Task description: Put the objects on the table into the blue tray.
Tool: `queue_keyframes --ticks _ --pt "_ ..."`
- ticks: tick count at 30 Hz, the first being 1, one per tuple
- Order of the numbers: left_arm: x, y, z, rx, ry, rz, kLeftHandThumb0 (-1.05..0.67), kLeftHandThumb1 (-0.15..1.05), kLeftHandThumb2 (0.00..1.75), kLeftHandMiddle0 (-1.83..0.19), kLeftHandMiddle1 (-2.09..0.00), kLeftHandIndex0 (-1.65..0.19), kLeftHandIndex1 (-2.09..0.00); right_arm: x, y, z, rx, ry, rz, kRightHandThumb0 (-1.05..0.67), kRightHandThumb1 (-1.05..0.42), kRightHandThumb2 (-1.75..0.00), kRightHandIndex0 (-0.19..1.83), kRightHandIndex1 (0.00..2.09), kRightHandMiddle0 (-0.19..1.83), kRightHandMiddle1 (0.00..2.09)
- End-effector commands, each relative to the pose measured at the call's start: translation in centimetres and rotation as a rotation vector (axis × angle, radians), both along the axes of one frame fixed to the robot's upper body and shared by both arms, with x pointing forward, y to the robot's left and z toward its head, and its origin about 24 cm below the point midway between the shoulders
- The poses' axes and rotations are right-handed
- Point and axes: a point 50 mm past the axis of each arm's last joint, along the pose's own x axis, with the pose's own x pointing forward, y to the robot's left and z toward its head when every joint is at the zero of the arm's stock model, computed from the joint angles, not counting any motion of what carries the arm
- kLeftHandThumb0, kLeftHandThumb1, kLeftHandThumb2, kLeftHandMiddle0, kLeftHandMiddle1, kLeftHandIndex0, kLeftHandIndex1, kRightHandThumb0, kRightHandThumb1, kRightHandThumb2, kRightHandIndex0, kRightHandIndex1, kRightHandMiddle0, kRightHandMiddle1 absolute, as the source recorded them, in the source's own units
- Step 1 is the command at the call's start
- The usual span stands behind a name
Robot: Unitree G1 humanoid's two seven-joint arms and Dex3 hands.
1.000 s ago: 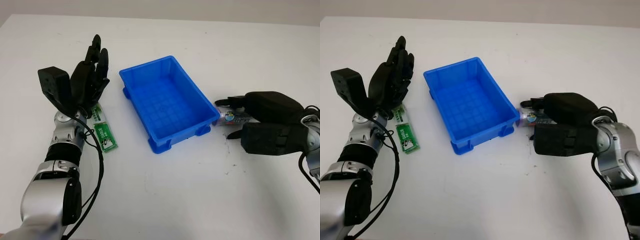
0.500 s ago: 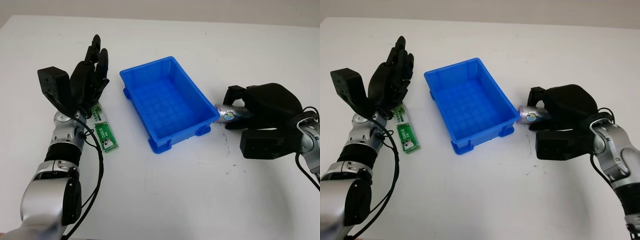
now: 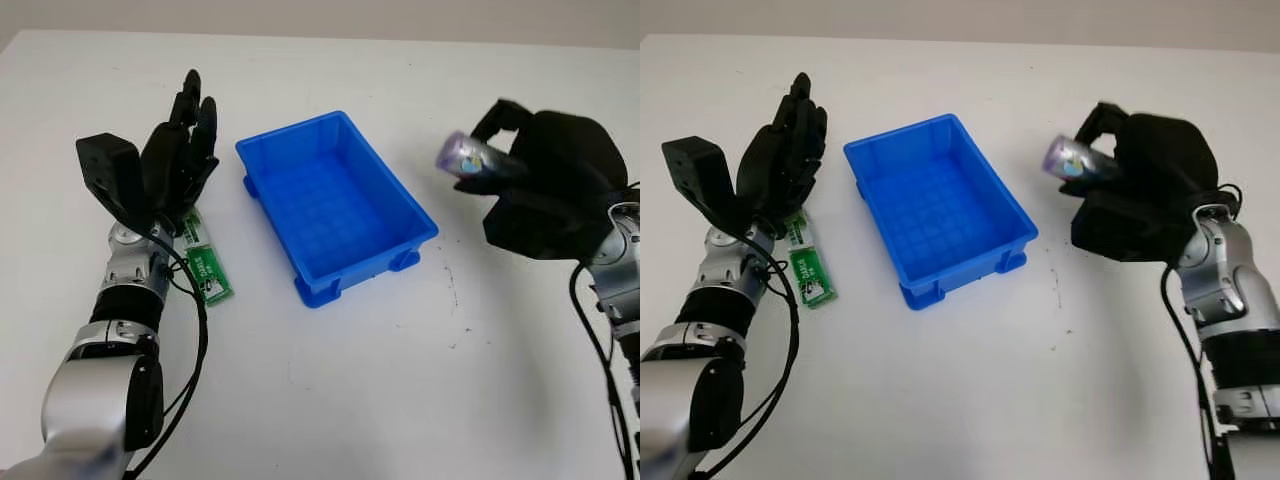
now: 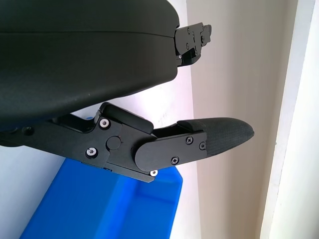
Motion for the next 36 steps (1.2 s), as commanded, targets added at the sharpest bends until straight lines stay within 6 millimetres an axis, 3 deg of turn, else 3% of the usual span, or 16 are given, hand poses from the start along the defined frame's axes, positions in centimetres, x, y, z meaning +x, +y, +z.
queue_keyframes --ticks 1,10,17,22,25,26,29,30,33,36 --pt "0.2 -0.2 0.5 0.009 -0.02 -0.002 -0.75 1.05 0.6 0.19 0.0 0.19 0.0 -0.3 1.5 1.8 0.041 -0.1 0.077 -0.36 -1.04 -0.06 0.94 2.09 0.83 2.09" --pt "0.1 -0.3 0.4 0.003 -0.02 0.01 -0.76 1.05 0.59 0.19 0.0 0.19 0.0 -0.7 7.0 4.2 0.139 -0.244 0.392 -0.4 -1.05 -0.08 1.04 2.09 0.78 2.09" --pt "0.0 -0.3 0.3 -0.002 -0.021 0.015 -0.77 1.05 0.59 0.19 0.0 0.19 0.0 -0.2 8.9 3.6 0.086 -0.181 0.457 -0.47 -1.03 -0.06 1.0 2.09 0.71 2.09" --pt "0.0 -0.2 0.1 -0.01 -0.02 0.013 -0.77 1.05 0.59 0.19 0.0 0.19 0.0 0.6 8.6 2.5 0.005 -0.036 0.435 -0.47 -1.03 -0.05 0.64 2.09 0.41 2.05" --pt "-0.1 -0.2 0.0 -0.005 -0.015 0.019 -0.77 1.05 0.59 0.19 0.0 0.19 0.0 0.9 8.2 1.9 -0.076 0.061 0.421 -0.47 -1.02 -0.05 0.4 1.96 0.27 1.89" --pt "-0.1 -0.2 0.0 -0.005 -0.014 0.021 -0.77 1.05 0.59 0.19 0.0 0.19 0.0 0.9 8.0 1.8 -0.11 0.093 0.419 -0.47 -1.02 -0.05 0.32 1.89 0.22 1.83" --pt "0.0 -0.3 0.0 -0.008 -0.013 0.021 -0.77 1.05 0.59 0.19 -0.01 0.19 0.0 0.7 7.8 1.7 -0.246 0.183 0.409 -0.53 -1.04 -0.08 0.06 1.5 0.08 1.34" --pt "0.0 -0.4 0.0 -0.009 -0.013 0.02 -0.77 1.05 0.58 0.19 0.0 0.19 0.0 0.6 7.8 1.7 -0.274 0.214 0.41 -0.55 -1.05 -0.09 0.01 1.13 0.02 0.99" --pt "0.0 -0.5 0.0 -0.013 -0.014 0.018 -0.77 1.05 0.59 0.19 0.0 0.19 0.0 0.1 8.0 1.7 -0.297 0.293 0.426 -0.58 -1.05 -0.1 -0.02 0.32 -0.03 0.31" --pt "0.1 -0.7 0.0 -0.024 -0.016 0.015 -0.76 1.05 0.59 0.19 0.0 0.19 0.0 -0.3 8.3 1.7 -0.299 0.303 0.451 -0.6 -1.05 -0.1 -0.15 0.09 -0.14 0.1"
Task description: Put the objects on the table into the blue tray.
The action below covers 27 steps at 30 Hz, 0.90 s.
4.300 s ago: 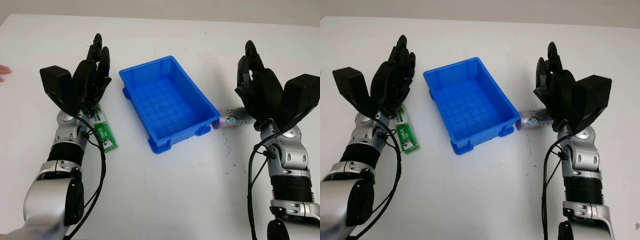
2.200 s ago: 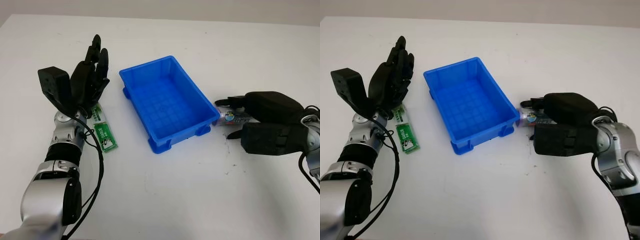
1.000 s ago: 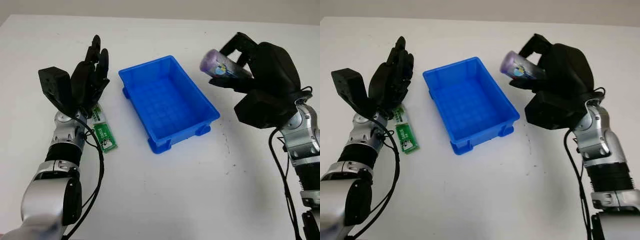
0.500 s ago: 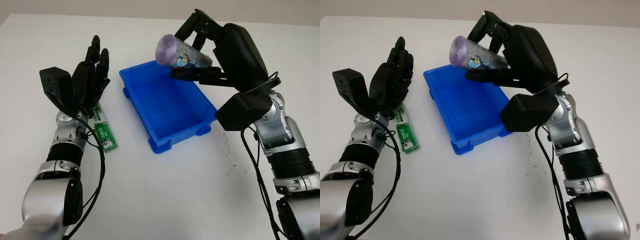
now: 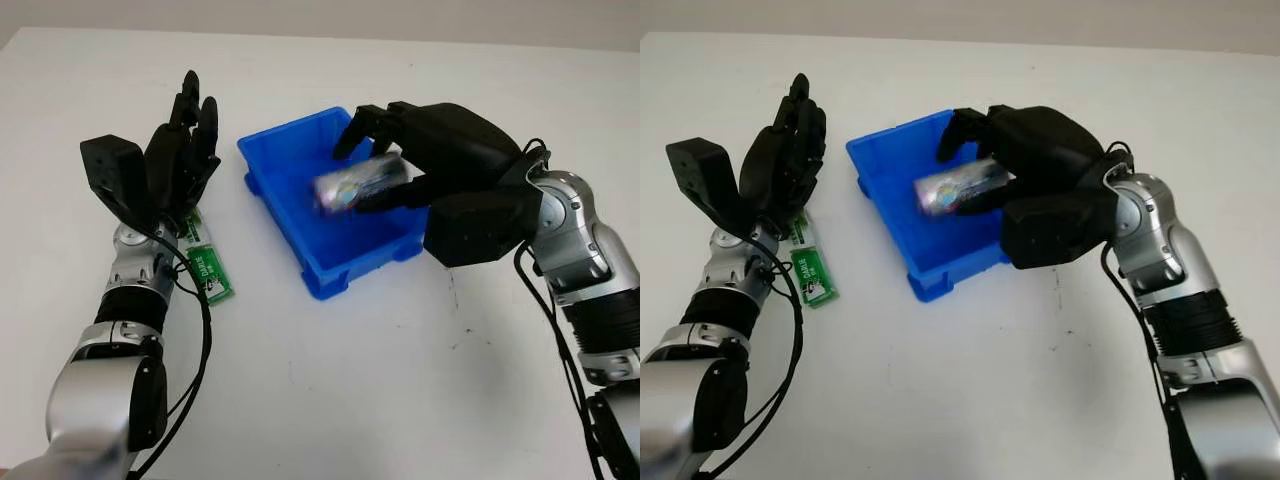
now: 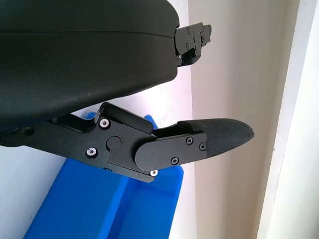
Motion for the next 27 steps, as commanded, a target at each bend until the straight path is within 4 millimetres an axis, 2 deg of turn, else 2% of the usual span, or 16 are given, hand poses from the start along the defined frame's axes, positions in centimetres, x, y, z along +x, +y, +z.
queue_keyframes --ticks 1,6,10,15,20,27 --pt "0.0 -0.2 0.2 -0.006 -0.017 -0.002 -0.76 1.05 0.59 0.19 0.0 0.19 0.0 -0.5 0.3 0.1 0.004 -0.012 0.028 -0.6 -1.05 -0.11 -0.17 0.06 -0.17 0.08" --pt "-0.1 -0.2 0.1 -0.006 -0.017 0.001 -0.76 1.05 0.59 0.19 0.0 0.19 0.0 -0.8 0.3 0.0 0.111 -0.119 0.042 -0.6 -1.05 -0.13 -0.18 0.03 -0.18 0.01" --pt "-0.1 -0.1 0.0 -0.003 -0.016 0.01 -0.76 1.05 0.6 0.19 0.0 0.19 0.0 -0.8 -0.1 0.1 0.361 -0.199 0.045 -0.59 -1.05 -0.14 -0.14 0.05 -0.11 0.05" --pt "-0.2 -0.1 0.0 -0.002 -0.019 0.01 -0.76 1.05 0.6 0.19 0.0 0.19 0.0 -0.3 -1.9 0.8 0.554 -0.263 -0.053 -0.69 -1.05 -0.38 -0.15 0.05 -0.13 0.04" --pt "-0.1 0.1 0.1 -0.001 -0.018 0.013 -0.76 1.05 0.59 0.19 0.0 0.19 0.0 1.0 -4.8 -0.6 0.644 -0.153 -0.234 -0.7 -1.05 -0.56 -0.16 0.04 -0.14 0.04" --pt "-0.1 0.4 0.2 0.007 -0.014 0.008 -0.76 1.05 0.59 0.19 0.0 0.19 0.0 1.9 -8.3 -4.4 0.795 0.088 -0.464 -0.67 -1.05 -0.65 -0.19 0.04 -0.16 0.04"
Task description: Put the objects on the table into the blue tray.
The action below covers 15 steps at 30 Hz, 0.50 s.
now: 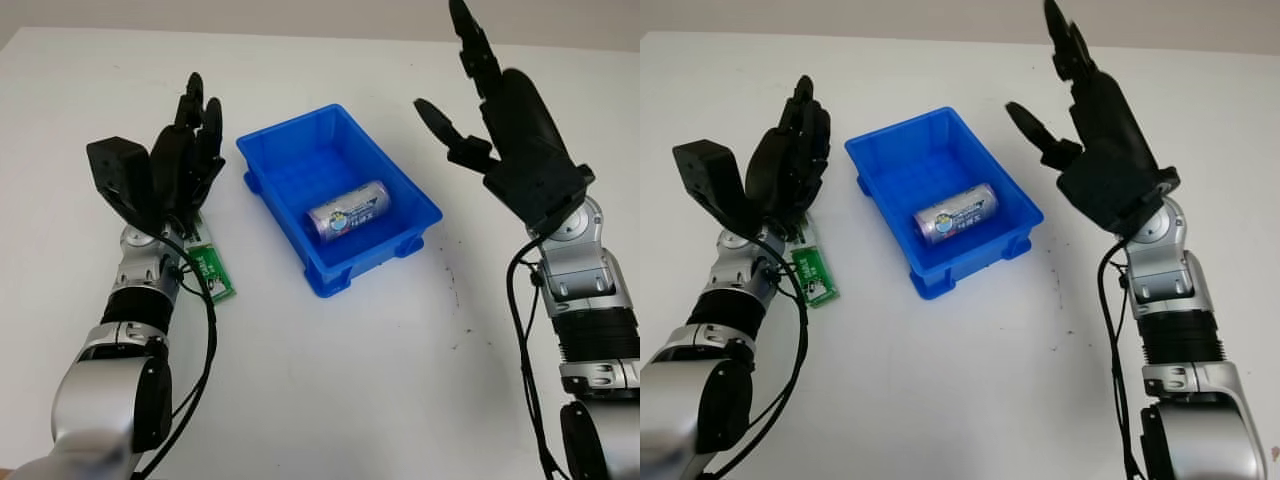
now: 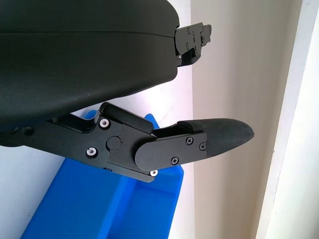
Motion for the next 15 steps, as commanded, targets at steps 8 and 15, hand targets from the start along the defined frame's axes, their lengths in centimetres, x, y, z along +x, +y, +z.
queue_keyframes --ticks 8,15 --pt "0.0 0.9 0.6 0.043 -0.021 -0.003 -0.76 1.05 0.6 0.19 0.0 0.19 0.0 -0.5 -1.5 -3.8 0.216 0.115 -0.041 -0.65 -1.05 -0.69 -0.19 0.0 -0.19 0.01" --pt "-0.4 1.6 1.6 0.08 -0.084 0.0 -0.74 1.05 0.57 0.18 -0.03 0.19 -0.01 -0.8 -1.3 -4.0 0.24 0.132 -0.03 -0.67 -1.05 -0.72 -0.19 0.0 -0.19 0.0"
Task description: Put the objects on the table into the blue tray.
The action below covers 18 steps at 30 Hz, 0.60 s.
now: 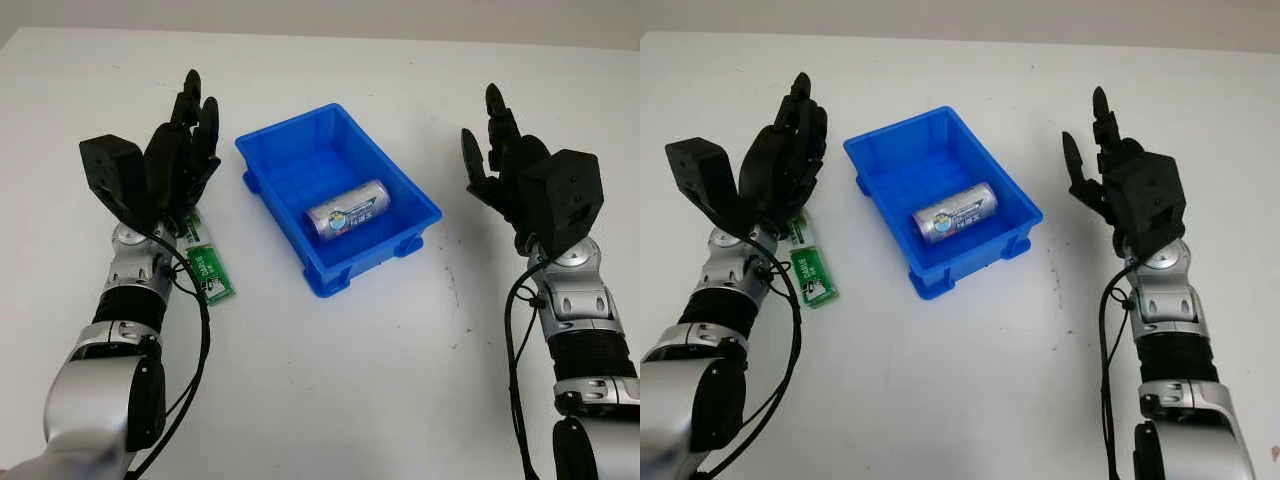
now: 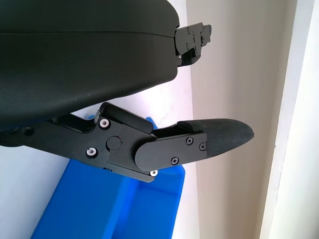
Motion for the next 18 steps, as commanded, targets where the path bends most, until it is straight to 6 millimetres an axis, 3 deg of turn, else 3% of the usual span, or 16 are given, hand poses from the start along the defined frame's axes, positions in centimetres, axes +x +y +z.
queue_keyframes --ticks 1,5,9,12,18 --pt "-0.3 0.7 1.2 0.048 -0.063 -0.008 -0.75 1.05 0.57 0.18 -0.03 0.18 -0.02 -0.3 -0.2 0.2 0.006 -0.006 -0.002 -0.67 -1.05 -0.72 -0.19 0.0 -0.19 0.0" --pt "-1.1 2.7 3.5 0.135 -0.164 -0.142 -0.7 1.05 0.5 0.0 -0.09 0.01 -0.1 -0.5 -0.2 0.3 0.005 0.001 0.002 -0.67 -1.05 -0.72 -0.19 0.0 -0.19 0.0" --pt "-2.6 4.8 6.8 0.414 -0.233 -0.252 -0.75 1.04 0.17 -0.25 -0.08 -0.22 -0.13 -0.7 -0.3 0.4 0.015 0.002 0.003 -0.66 -1.05 -0.72 -0.19 0.0 -0.19 0.0" --pt "-3.6 5.8 8.4 0.473 -0.197 -0.316 -0.68 0.91 0.06 -0.27 -0.06 -0.28 -0.12 -0.7 -0.2 0.3 0.009 0.002 0.012 -0.67 -1.05 -0.73 -0.19 0.0 -0.19 0.0" --pt "-5.7 6.3 10.3 0.818 -0.221 -0.297 -0.55 0.75 0.03 -0.29 -0.06 -0.33 -0.08 -0.4 0.1 0.3 0.007 0.013 0.025 -0.67 -1.05 -0.74 -0.19 0.0 -0.19 0.0"
